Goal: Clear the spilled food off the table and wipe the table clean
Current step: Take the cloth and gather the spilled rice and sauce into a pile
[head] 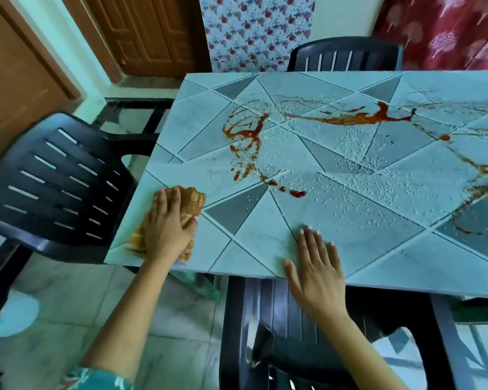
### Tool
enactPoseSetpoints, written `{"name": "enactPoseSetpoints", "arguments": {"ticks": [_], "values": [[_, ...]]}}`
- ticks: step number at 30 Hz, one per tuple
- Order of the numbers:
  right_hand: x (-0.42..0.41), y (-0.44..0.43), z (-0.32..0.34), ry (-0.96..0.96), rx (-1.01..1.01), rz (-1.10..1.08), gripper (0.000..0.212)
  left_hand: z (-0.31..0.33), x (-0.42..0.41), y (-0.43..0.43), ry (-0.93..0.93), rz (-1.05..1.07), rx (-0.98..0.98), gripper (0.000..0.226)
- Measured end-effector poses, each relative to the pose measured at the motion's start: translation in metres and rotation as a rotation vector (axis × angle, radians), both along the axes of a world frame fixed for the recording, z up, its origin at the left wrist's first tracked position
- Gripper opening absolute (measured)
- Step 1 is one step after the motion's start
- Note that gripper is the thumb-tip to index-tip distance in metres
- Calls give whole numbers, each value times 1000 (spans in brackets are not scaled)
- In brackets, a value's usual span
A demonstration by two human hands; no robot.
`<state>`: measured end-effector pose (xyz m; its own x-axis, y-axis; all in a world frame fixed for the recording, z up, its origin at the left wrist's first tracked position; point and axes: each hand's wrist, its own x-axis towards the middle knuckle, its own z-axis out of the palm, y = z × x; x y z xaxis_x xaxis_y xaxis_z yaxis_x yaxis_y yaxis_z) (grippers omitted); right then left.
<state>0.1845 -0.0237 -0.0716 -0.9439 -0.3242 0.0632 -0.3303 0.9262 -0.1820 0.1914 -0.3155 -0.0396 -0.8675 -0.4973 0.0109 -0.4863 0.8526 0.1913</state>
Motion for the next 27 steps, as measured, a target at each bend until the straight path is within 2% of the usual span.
{"name": "enactPoseSetpoints", "arguments": {"ticks": [3,6,10,12,14,17,21,24,27], "values": [[1,-1,-1,1,3,-10,67,1,-5,4,114,46,-34,65],[2,-1,1,-6,8,-17,67,10,-18,33,187,30,25,49],[1,2,7,-22,19,-2,70,23,-47,119,271,-195,266,37],[-1,9,8,-30,6,-24,74,33,-55,146,265,-224,422,38],[-4,19,9,-27,-2,-61,76,47,-55,137,374,-167,497,33],[-7,26,7,-34,1,-101,77,62,-45,79,504,-8,366,26],[-6,24,4,-44,-11,-118,77,56,-33,28,312,200,152,28],[-6,25,3,-23,-11,-107,76,32,-39,59,264,90,137,25],[-5,28,4,-15,-33,-101,76,17,-52,127,223,-68,178,27]]}}
